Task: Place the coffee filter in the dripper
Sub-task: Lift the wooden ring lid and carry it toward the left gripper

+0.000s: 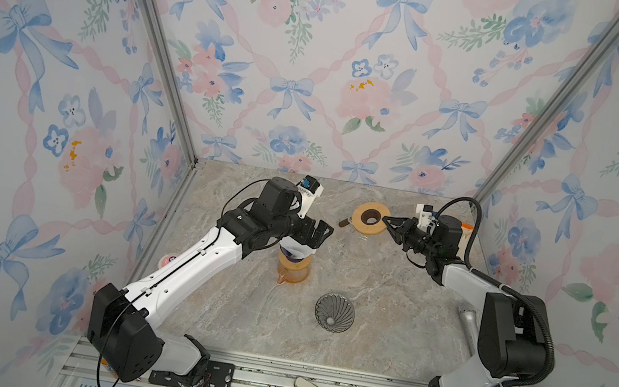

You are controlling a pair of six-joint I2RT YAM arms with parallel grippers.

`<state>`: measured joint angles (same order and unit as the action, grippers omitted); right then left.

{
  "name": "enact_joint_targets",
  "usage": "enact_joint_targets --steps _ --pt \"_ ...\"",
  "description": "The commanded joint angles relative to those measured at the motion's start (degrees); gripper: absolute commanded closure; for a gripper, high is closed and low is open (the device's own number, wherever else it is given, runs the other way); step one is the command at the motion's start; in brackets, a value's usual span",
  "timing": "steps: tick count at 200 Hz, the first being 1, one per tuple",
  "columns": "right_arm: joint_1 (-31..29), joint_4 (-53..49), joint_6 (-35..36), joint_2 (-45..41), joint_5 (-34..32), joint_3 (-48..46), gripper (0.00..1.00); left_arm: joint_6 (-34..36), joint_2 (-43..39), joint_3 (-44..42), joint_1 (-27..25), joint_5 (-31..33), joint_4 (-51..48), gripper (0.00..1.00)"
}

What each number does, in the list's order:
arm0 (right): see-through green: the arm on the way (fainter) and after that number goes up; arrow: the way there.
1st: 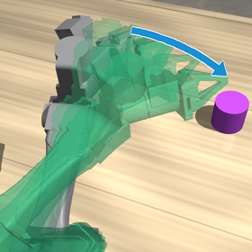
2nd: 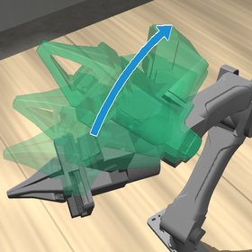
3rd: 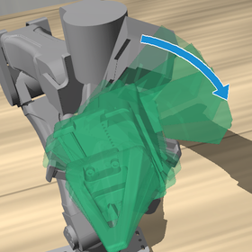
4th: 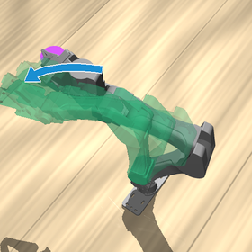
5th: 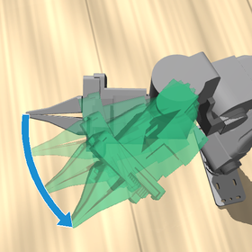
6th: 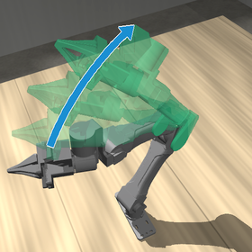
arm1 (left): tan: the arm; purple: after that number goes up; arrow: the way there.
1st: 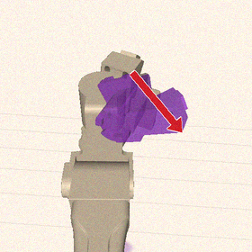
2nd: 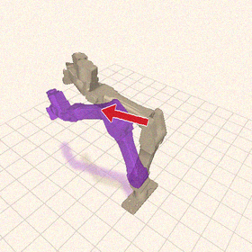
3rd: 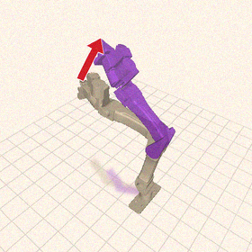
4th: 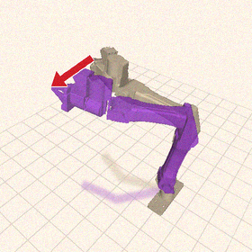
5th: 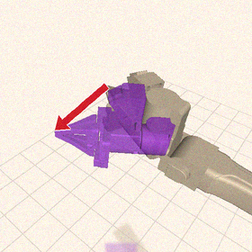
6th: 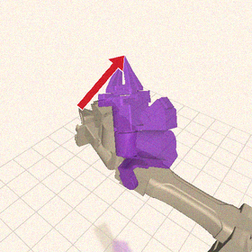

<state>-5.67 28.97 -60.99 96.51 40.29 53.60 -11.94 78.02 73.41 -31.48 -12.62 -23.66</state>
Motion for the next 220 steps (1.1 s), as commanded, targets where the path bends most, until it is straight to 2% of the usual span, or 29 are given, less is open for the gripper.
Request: enact_joint_targets --steps 1,64,120,165,220 --pt "0.41 -0.93 0.48 1.35 0.81 2.69 1.00 1.27 0.20 0.25 0.11 -0.22 0.57 0.02" --pt "1.10 -0.51 -0.12 4.76 1.97 4.48 1.00 1.13 -0.07 -0.63 0.54 -0.78 0.46 0.02" --pt "1.28 4.65 -3.36 8.18 3.69 4.15 1.00 1.07 -0.18 -0.63 0.70 -0.91 0.46 0.02" --pt "1.54 3.94 -2.79 7.48 3.49 3.21 1.00 0.88 -0.18 -0.54 0.72 -1.17 0.49 0.02" --pt "2.35 5.93 -3.34 7.20 3.74 1.29 0.93 0.55 -0.34 -0.55 0.72 -1.22 0.46 0.02"
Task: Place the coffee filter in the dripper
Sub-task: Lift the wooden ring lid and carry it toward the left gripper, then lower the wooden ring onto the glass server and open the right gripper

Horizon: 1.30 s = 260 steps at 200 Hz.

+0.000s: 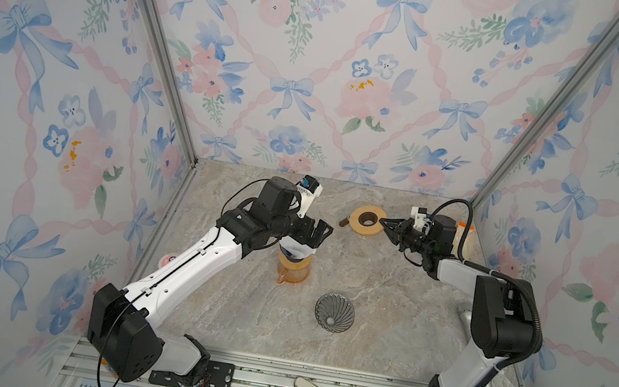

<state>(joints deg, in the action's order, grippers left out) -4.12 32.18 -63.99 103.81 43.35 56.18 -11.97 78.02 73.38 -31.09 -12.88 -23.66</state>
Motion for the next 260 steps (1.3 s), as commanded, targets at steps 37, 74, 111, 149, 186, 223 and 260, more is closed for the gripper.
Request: enact_joint_targets --steps 37,74,111,149,186,223,260 --pt "1.43 2.68 0.13 -0.63 1.19 -2.81 0.90 0.37 -0.46 -0.61 0.31 -0.92 0.46 0.02" --pt "1.51 3.60 -0.20 -0.61 0.60 -3.97 0.87 -0.07 -0.75 -0.68 0.24 -1.17 0.48 0.02" --pt "2.01 3.91 -0.33 -0.22 0.33 -4.59 0.82 -0.34 -1.69 -1.18 0.24 -0.84 0.48 0.02" --pt "2.01 4.41 -0.79 0.47 0.53 -4.55 0.77 -0.51 -1.53 -1.23 0.15 -0.97 0.46 0.02" --pt "1.97 3.17 -0.01 0.00 0.50 -4.77 0.74 -0.35 -1.24 -1.01 0.15 -1.09 0.46 0.02" --pt "2.08 1.18 1.44 -0.49 0.03 -4.53 0.72 -0.34 -1.23 -1.05 0.15 -1.09 0.48 0.02" --pt "2.54 -1.36 3.19 -1.24 -0.88 -3.98 0.69 -0.25 -1.25 -1.14 0.14 -1.08 0.48 0.02"
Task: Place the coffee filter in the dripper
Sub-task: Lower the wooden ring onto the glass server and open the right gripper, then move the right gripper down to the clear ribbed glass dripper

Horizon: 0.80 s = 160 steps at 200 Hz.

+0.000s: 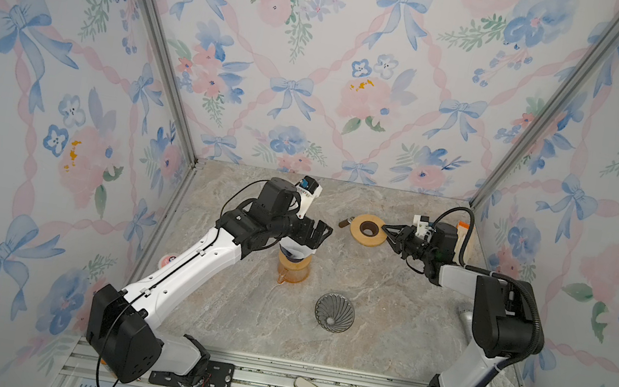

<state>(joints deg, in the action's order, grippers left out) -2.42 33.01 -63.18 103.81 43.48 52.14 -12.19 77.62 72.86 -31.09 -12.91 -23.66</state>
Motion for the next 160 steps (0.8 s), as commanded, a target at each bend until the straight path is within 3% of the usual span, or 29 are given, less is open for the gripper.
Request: enact_joint_targets --steps 1,77,160 --pt "0.83 -2.31 2.46 -1.28 -1.07 0.06 0.69 -0.03 -0.88 -0.61 0.15 -1.06 0.47 0.02" --pt "2.41 -8.22 6.63 -3.61 -2.47 1.61 0.61 0.06 -0.28 0.42 0.15 -1.18 0.45 0.02" --pt "1.14 -40.14 30.06 -14.13 -13.23 11.53 0.51 1.63 -0.12 2.98 0.07 -1.14 0.50 0.02"
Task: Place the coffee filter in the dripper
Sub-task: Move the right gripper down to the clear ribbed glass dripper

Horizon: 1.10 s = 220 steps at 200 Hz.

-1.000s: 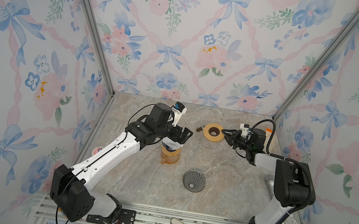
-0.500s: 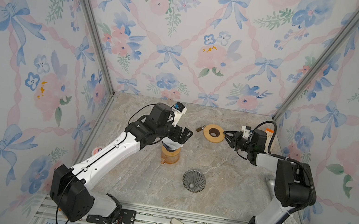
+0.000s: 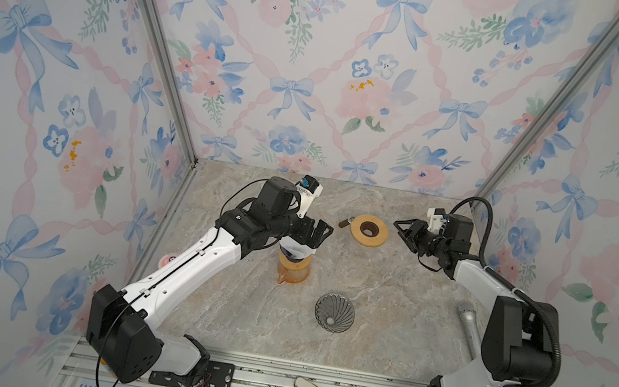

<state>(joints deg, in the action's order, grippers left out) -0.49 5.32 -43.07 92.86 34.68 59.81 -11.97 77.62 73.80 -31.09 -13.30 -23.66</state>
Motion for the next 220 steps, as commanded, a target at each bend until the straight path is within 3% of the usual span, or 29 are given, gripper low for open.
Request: enact_joint_targets --steps 1,65,117,220 --pt "-0.85 -12.80 10.16 -3.28 -4.52 3.93 0.51 1.37 -0.11 2.04 0.07 -0.80 0.48 0.02" --pt "-4.88 -26.46 22.04 -9.54 -7.49 10.01 0.37 1.64 -1.40 2.06 0.06 -1.11 0.06 0.02" --pt "-9.72 -36.69 30.37 -11.89 -8.94 11.70 0.36 1.96 -4.03 -0.97 0.06 -0.76 -0.77 0.02" --pt "-20.85 -40.42 35.89 -15.75 -9.37 4.61 0.37 -2.15 -8.99 -10.79 -0.07 -2.95 -2.21 0.02"
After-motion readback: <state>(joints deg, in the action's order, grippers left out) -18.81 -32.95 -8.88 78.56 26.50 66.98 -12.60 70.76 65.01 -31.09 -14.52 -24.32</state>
